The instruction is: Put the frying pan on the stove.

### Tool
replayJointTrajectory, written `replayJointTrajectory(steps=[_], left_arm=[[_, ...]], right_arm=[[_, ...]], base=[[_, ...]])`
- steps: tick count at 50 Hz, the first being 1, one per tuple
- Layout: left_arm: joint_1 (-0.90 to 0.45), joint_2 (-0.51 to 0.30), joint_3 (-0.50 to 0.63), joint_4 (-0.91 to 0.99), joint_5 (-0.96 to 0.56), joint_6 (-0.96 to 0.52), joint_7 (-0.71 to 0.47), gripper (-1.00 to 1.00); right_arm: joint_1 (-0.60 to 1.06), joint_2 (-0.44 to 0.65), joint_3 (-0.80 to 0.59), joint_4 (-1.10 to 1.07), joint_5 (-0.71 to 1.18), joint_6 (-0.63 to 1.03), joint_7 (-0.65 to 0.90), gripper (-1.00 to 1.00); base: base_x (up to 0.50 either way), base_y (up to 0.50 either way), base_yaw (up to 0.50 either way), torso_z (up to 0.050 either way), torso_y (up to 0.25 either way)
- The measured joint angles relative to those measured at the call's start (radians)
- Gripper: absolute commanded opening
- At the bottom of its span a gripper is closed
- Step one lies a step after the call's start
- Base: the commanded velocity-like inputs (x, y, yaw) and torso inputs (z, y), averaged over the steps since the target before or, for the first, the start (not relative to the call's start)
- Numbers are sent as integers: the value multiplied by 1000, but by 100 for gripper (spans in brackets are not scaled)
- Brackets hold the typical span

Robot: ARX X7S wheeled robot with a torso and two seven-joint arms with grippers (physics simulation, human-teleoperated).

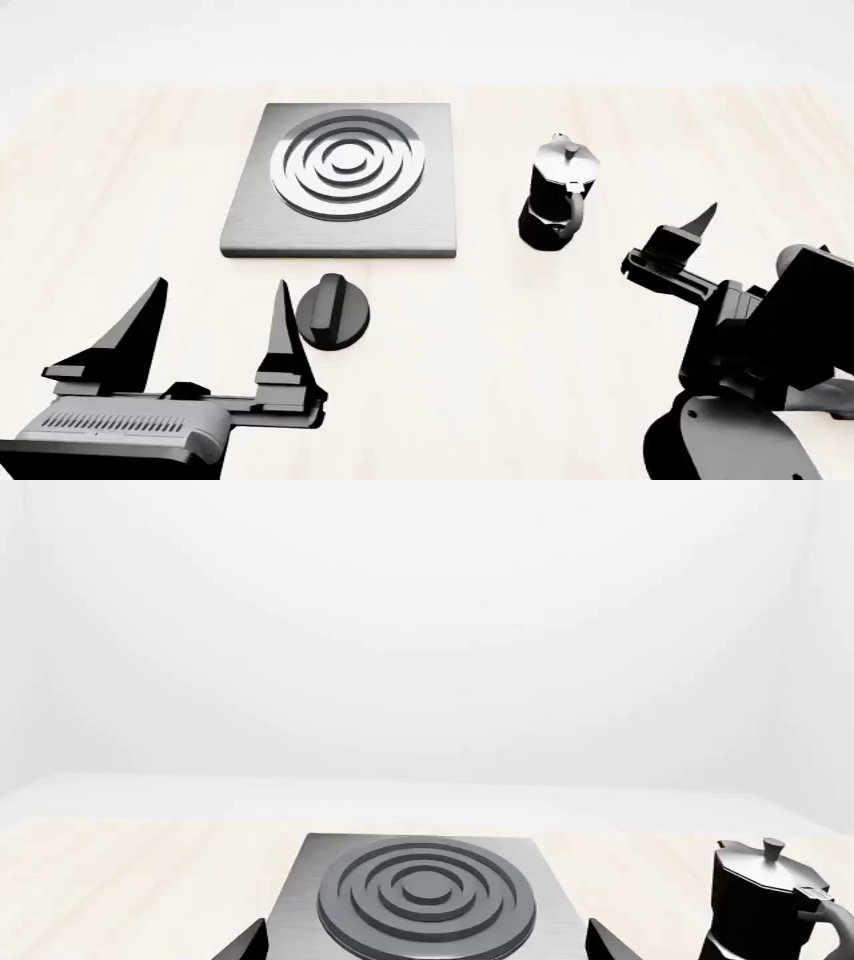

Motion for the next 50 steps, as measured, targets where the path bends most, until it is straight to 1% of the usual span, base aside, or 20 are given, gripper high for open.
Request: replayJointTrajectory(steps=[8, 15, 34, 50], left_arm=[[-1, -6, -1, 2, -12, 0, -8, 100], [-1, -12, 1, 3, -17, 2, -13, 100], [-17, -35, -6, 35, -47, -32, -39, 100], [-22, -50, -3, 38, -55, -33, -53, 100]], right_arm=[[69, -30, 41, 70, -6, 49, 76, 100], [104, -55, 86, 132, -9, 58, 148, 100], [150, -89, 179, 289, 37, -1, 377, 100], [180, -92, 203, 394, 120, -30, 539, 100]], base=[[0, 0, 0, 0, 0], [0, 0, 0, 0, 0], [0, 0, 0, 0, 0], [0, 0, 0, 0, 0]])
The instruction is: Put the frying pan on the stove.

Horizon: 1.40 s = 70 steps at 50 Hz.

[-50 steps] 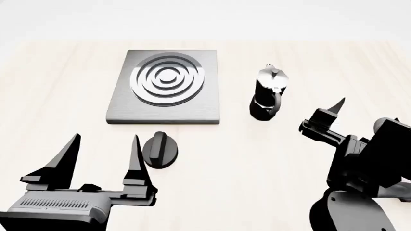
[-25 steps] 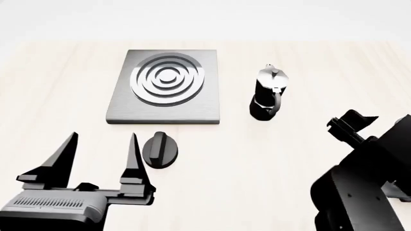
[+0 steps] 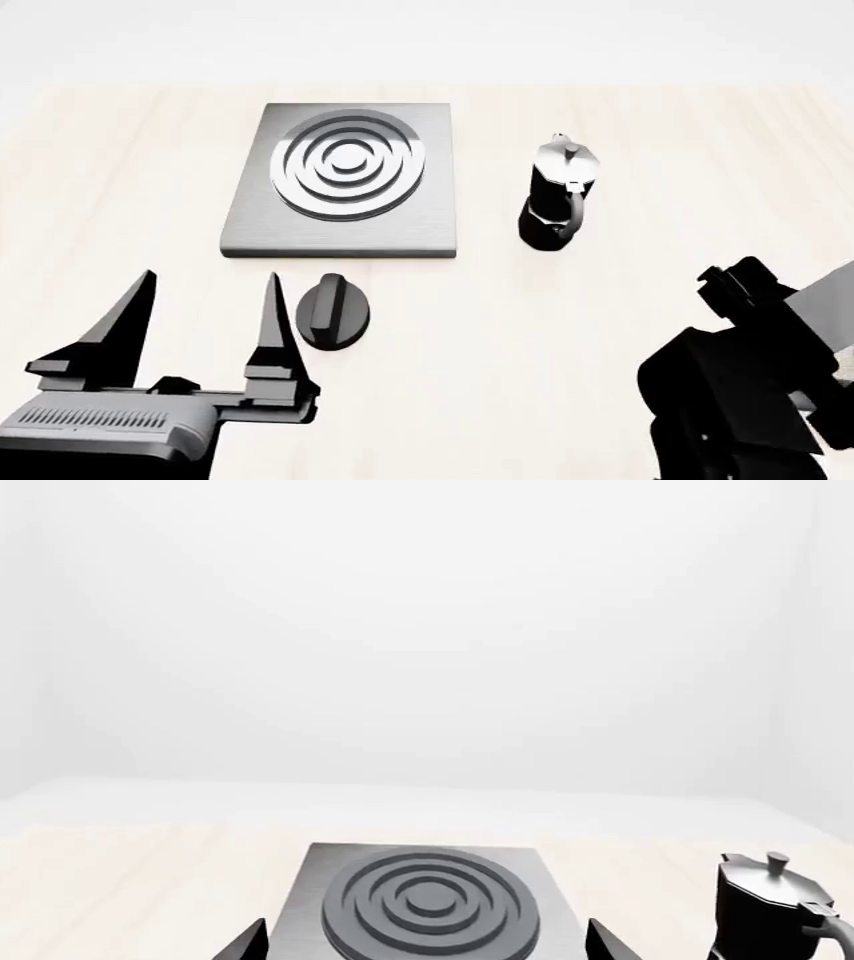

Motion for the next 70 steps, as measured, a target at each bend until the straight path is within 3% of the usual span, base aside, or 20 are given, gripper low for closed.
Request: replayJointTrajectory(steps=[43, 70], left_arm=[[-3, -31, 16, 9, -12, 7, -32, 100], [11, -38, 28, -38, -2, 68, -31, 100]], right_arm=[[73, 4, -25, 162, 169, -132, 282, 100], [139, 16, -13, 345, 212, -231, 330, 100]], base=[[0, 0, 0, 0, 0], [0, 0, 0, 0, 0]])
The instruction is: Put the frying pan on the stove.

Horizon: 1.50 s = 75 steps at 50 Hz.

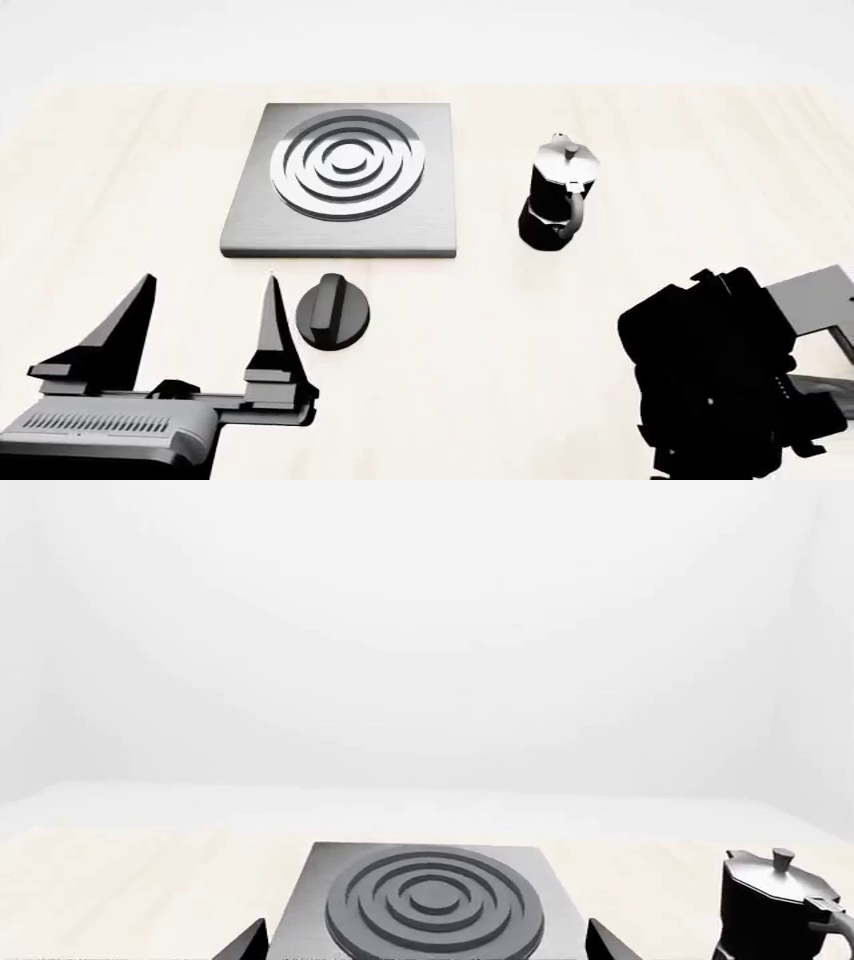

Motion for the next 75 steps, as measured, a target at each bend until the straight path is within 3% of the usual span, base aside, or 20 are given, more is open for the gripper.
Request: replayJointTrajectory(steps=[75], left_arm=[[-3, -29, 33, -12, -2, 18, -31, 100]], right_arm=[[-7, 47, 93, 254, 117, -88, -102, 100]], base=[[0, 0, 0, 0, 0]])
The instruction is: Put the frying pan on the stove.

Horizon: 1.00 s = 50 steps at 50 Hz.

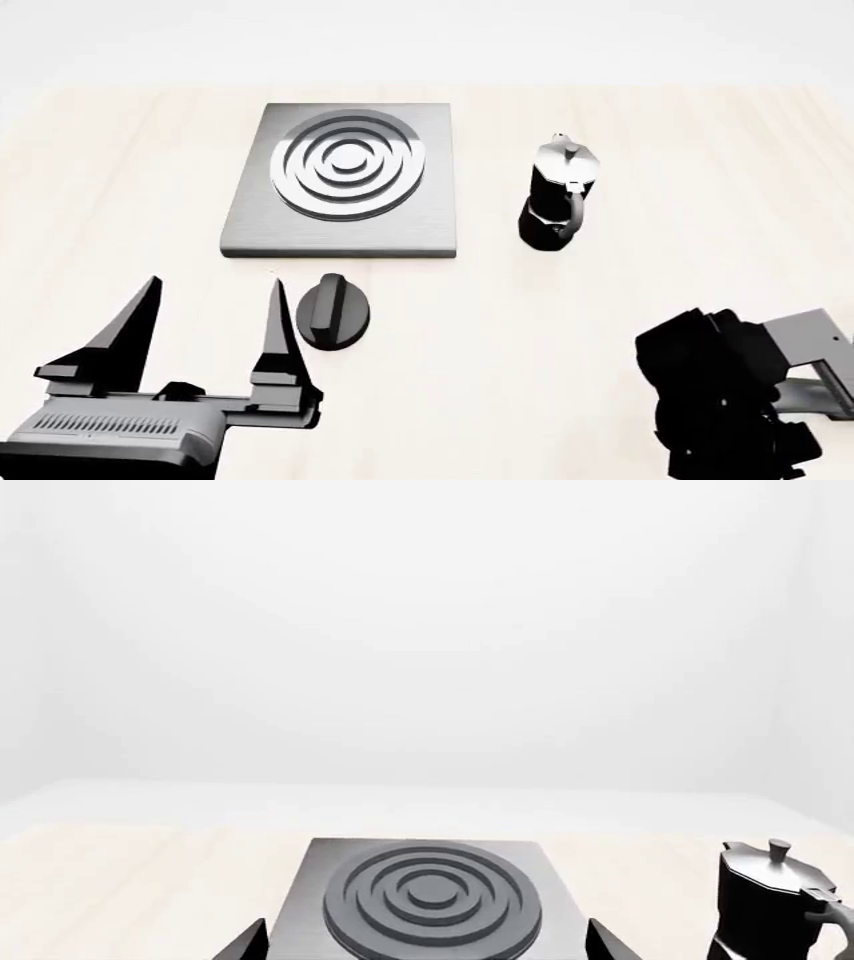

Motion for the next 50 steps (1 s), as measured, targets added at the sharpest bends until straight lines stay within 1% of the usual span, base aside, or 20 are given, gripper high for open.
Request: replayJointTrajectory(steps=[9, 10, 31, 50], left_arm=[[0, -3, 3, -3, -2, 5, -2, 100], [0, -3, 3, -4, -2, 5, -2, 100], [0, -11, 5, -5, -9, 12, -9, 100], [-3, -18, 8, 0, -15, 10, -17, 100]], right_arm=[[0, 2, -1, 25, 5, -9, -11, 100], [-1, 2, -1, 27, 5, -10, -13, -100], [-6, 3, -6, 60, -14, -23, -18, -100], [-26, 21, -34, -18, 24, 2, -10, -100]], base=[[0, 0, 0, 0, 0], [0, 0, 0, 0, 0], [0, -1, -1, 0, 0], [1, -1, 0, 0, 0]])
